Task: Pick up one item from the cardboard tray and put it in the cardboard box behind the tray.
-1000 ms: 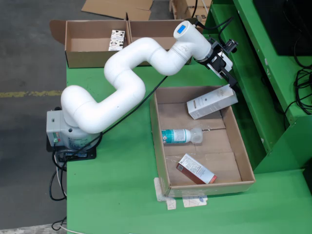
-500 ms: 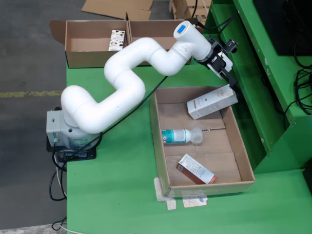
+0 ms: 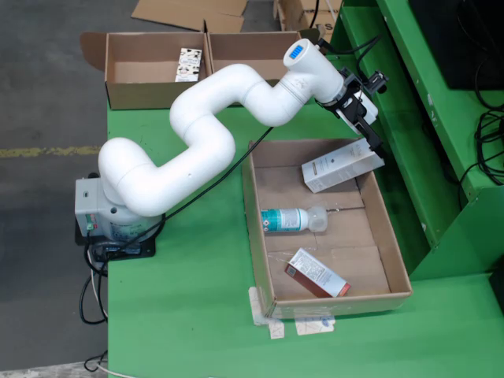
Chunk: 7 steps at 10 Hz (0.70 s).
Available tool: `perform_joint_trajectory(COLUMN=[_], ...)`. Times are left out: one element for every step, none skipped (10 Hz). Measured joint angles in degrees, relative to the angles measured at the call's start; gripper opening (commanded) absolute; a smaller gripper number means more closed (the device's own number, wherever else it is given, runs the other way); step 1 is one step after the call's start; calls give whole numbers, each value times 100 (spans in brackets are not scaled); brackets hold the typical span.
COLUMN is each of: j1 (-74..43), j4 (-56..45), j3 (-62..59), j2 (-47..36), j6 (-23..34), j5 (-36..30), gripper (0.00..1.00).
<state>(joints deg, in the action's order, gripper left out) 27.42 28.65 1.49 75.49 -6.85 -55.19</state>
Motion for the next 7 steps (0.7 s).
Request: perform_joint_trajectory(j1=[0, -27, -53, -97, -123, -123, -123], j4=[0, 0, 0, 0, 0, 0, 0], j3=[0, 0, 0, 0, 0, 0, 0], j2=[0, 0, 0, 0, 0, 0, 0], j6=[-9, -35, -44, -44, -62, -220, -237], j5=[0, 0, 0, 0, 0, 0, 0], gripper=[100, 100, 100, 100, 100, 100, 100])
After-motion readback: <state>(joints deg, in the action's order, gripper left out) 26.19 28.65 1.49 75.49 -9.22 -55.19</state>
